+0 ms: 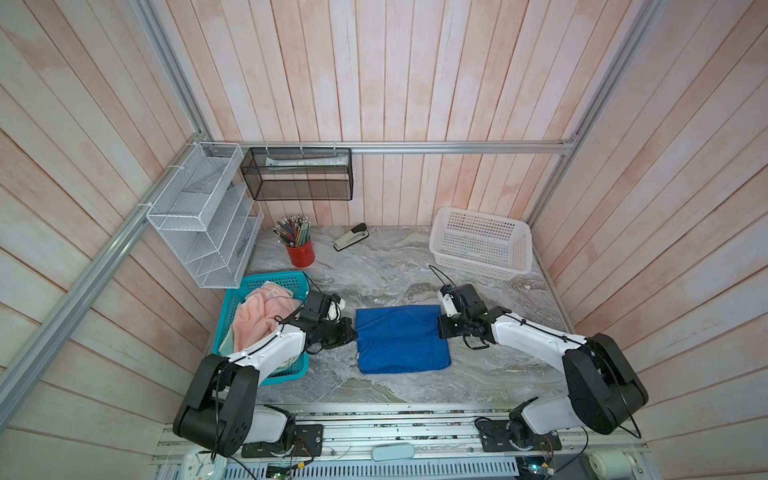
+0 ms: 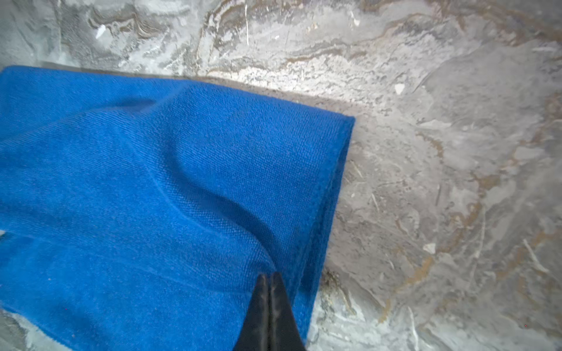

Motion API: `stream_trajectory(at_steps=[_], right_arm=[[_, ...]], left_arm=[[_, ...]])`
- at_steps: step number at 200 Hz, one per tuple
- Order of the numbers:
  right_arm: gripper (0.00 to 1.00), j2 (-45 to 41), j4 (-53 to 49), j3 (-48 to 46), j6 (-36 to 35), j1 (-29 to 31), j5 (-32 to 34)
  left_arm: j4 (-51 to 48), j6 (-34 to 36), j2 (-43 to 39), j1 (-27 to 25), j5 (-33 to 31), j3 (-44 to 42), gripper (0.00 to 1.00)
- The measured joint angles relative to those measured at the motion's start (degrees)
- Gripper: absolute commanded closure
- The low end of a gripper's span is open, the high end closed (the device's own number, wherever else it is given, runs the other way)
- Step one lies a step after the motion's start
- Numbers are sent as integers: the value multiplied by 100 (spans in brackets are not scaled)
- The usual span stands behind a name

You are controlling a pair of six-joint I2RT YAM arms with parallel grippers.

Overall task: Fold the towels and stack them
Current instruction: 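Fold the far edge toward the robot with both grippers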

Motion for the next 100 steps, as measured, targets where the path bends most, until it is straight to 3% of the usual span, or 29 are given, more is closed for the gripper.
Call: stream_trajectory(at_steps=[68, 100], right_arm=[[100, -1117, -682, 210, 374, 0, -52], [100, -1725, -894, -232, 758, 0, -179]], left_arm=[[-839, -101, -979, -28, -114, 197, 100], [-1093, -391, -1362, -280, -136, -234, 100]])
